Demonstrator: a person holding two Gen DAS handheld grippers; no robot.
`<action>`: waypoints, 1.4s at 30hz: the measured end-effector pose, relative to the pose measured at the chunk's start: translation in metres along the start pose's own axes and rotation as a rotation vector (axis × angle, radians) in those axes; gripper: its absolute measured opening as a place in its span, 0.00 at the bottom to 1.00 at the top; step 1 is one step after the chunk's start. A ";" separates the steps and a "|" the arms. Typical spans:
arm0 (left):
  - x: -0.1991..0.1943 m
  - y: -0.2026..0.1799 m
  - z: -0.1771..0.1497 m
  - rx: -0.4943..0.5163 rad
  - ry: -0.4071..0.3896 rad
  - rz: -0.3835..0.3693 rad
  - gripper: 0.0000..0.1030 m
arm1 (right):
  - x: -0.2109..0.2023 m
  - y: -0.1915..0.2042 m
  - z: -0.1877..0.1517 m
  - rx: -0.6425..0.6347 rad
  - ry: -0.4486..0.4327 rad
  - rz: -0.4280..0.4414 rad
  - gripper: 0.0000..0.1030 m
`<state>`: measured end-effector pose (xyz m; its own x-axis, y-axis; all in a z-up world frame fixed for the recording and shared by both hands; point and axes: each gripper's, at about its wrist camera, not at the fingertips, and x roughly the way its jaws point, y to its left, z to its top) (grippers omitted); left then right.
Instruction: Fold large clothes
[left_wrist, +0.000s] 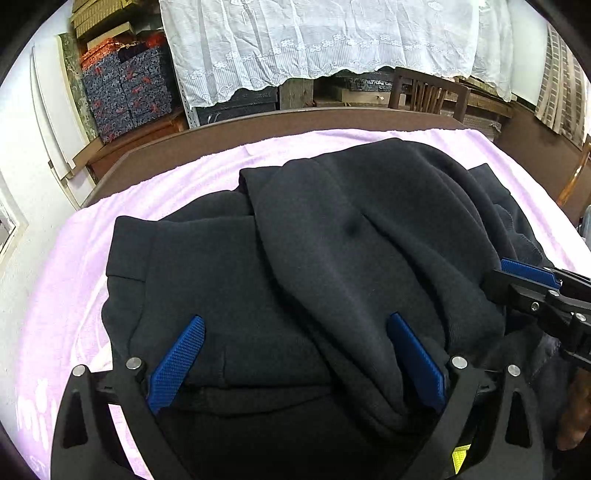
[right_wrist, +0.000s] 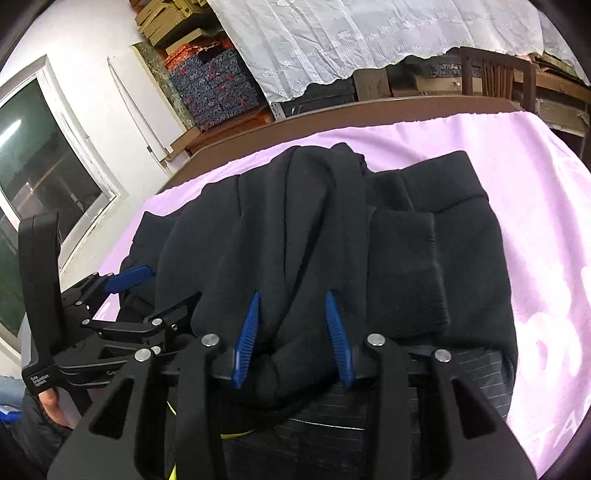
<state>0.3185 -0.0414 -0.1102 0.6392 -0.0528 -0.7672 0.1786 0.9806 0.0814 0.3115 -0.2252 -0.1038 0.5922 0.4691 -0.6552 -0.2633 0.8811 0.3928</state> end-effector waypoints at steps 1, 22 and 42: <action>0.000 0.001 0.000 0.000 -0.001 0.001 0.97 | 0.000 -0.001 0.000 0.003 0.000 0.004 0.36; -0.048 -0.013 -0.011 0.088 -0.130 0.124 0.97 | -0.047 0.016 -0.011 -0.058 -0.070 -0.019 0.37; -0.024 -0.013 -0.025 0.091 -0.041 0.085 0.97 | -0.020 0.001 -0.031 0.002 0.075 0.008 0.49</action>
<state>0.2823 -0.0479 -0.1088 0.6847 0.0206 -0.7285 0.1881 0.9607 0.2040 0.2758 -0.2321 -0.1103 0.5315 0.4793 -0.6984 -0.2659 0.8773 0.3996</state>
